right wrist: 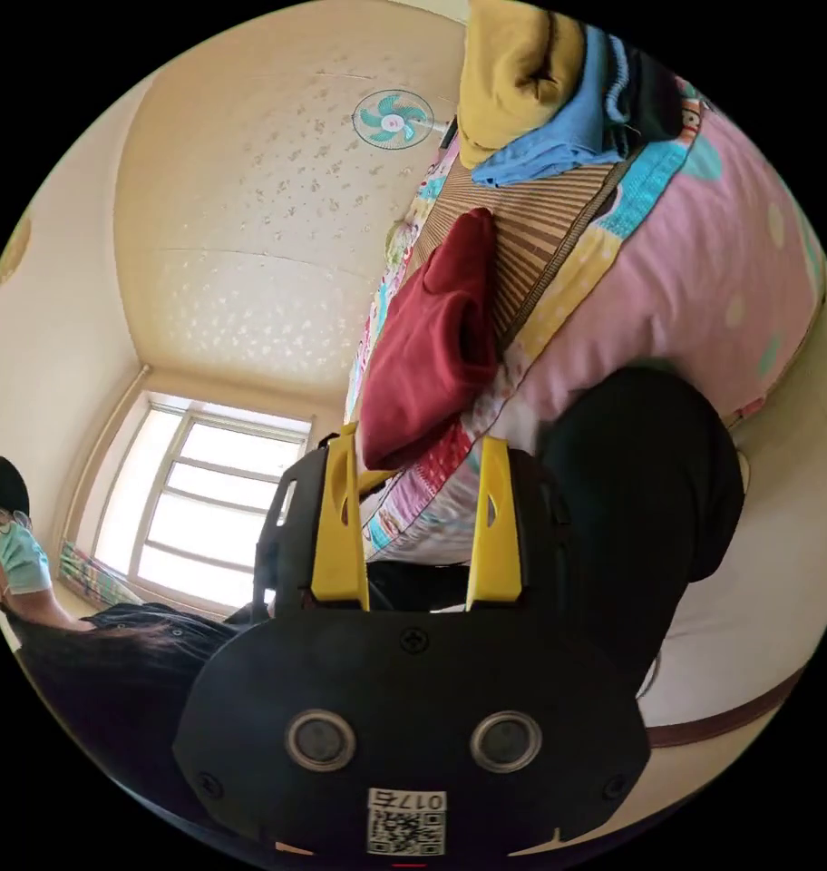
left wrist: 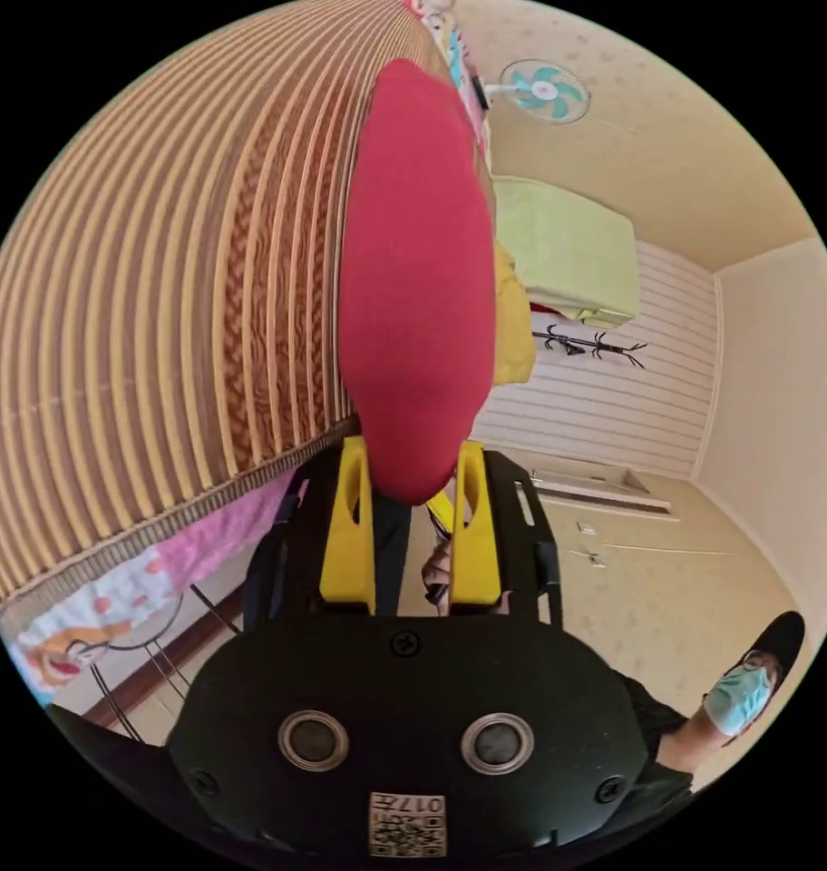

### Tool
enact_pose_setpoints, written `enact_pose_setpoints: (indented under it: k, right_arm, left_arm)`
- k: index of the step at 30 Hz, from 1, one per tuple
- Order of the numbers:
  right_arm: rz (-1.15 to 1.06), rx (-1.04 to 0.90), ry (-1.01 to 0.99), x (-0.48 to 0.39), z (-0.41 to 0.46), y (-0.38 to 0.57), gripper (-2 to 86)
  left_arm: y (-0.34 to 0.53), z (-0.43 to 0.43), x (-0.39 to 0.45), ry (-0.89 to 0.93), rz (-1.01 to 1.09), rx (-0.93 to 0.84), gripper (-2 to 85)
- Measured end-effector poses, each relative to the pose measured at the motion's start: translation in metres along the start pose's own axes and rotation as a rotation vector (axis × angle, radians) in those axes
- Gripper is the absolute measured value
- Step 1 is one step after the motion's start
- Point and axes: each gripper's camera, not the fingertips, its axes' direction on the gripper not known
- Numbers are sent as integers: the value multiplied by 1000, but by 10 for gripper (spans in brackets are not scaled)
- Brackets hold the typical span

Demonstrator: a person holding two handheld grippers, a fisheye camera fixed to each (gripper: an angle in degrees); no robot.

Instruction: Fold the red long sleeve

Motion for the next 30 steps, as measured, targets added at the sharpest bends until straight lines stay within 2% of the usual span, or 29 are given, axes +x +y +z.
enact_pose_setpoints:
  k: [3,6,7,8,9,11,12,16,18,20,24,28,30]
  right_arm:
    - [56,-69,-132,14,16,-9,243]
    - [106,-40,-324,26,24,-12,245]
    - [114,-34,-371,28,26,-14,241]
    - [146,-22,-408,33,31,-18,221]
    - [187,-33,-343,39,35,-22,188]
    - [192,-33,-266,41,36,-28,96]
    - [132,-9,-298,32,32,-32,86]
    - [-148,21,-310,-28,10,-54,68]
    - [-320,27,-375,-76,-7,-87,67]
    - [-430,56,-408,-113,-23,-122,71]
    - [-681,108,-451,-198,-70,-201,74]
    - [-785,144,-340,-241,-109,-244,74]
    - [-683,137,-223,-230,-127,-272,78]
  left_arm:
    - [21,33,1,168,54,-77,51]
    - [66,65,42,239,260,-242,1]
    - [91,79,65,323,369,-332,-5]
    - [114,90,82,279,440,-402,-7]
    - [124,93,88,215,467,-416,-8]
    - [148,84,99,-15,574,-367,-9]
    - [150,78,99,-45,585,-349,-10]
    - [160,29,90,-75,611,-255,-10]
    - [166,8,82,-162,597,-185,-10]
    - [168,-11,63,-296,528,-111,-10]
    - [163,-26,31,-350,416,-28,-10]
    - [160,-42,11,-396,336,96,-10]
    - [157,-47,4,-408,309,138,-10]
